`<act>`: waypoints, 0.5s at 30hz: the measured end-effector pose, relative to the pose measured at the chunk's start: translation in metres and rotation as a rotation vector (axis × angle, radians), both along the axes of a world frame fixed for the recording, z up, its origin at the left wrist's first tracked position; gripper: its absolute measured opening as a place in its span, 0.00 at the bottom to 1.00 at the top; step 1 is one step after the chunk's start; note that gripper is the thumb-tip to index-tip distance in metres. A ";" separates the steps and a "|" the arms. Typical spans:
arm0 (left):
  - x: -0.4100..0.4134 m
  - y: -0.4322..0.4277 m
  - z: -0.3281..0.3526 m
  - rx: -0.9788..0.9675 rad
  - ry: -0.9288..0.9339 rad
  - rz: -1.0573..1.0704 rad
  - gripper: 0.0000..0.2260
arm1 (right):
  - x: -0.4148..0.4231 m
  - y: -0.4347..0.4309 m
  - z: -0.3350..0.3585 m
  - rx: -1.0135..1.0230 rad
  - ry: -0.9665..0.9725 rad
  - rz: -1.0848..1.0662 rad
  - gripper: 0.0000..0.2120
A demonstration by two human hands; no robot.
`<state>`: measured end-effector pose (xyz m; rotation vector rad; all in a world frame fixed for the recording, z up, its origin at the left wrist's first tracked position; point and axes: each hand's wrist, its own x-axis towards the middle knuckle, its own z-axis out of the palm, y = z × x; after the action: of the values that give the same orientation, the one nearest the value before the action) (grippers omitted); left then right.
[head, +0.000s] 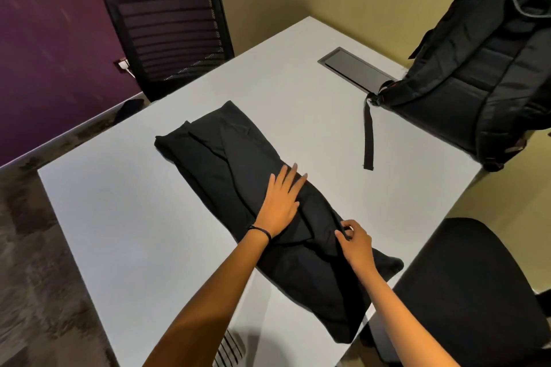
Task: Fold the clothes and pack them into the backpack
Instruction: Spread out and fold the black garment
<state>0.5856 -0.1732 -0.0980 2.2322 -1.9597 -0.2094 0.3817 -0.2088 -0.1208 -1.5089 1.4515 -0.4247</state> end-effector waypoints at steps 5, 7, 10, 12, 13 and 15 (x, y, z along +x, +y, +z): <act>-0.015 0.038 -0.048 0.310 0.011 -0.083 0.29 | -0.019 -0.002 -0.015 0.004 0.138 0.029 0.06; -0.012 0.050 -0.064 0.422 0.014 -0.123 0.30 | -0.025 0.000 -0.015 -0.025 0.164 0.078 0.07; -0.008 0.059 -0.072 0.393 -0.042 -0.204 0.33 | -0.033 0.007 -0.016 -0.187 0.268 0.173 0.12; -0.007 0.061 -0.070 0.406 -0.043 -0.259 0.33 | -0.040 0.009 -0.022 -0.315 0.414 0.253 0.21; -0.007 0.062 -0.070 0.386 -0.039 -0.259 0.31 | -0.045 0.009 -0.026 -0.351 0.473 0.294 0.25; -0.008 0.065 -0.068 0.342 -0.076 -0.257 0.28 | -0.052 0.008 -0.031 -0.355 0.529 0.367 0.29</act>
<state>0.5777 -0.1085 -0.1664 2.1945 -2.4088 -0.5368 0.3294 -0.2011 -0.1519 -2.2493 1.4912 -0.0541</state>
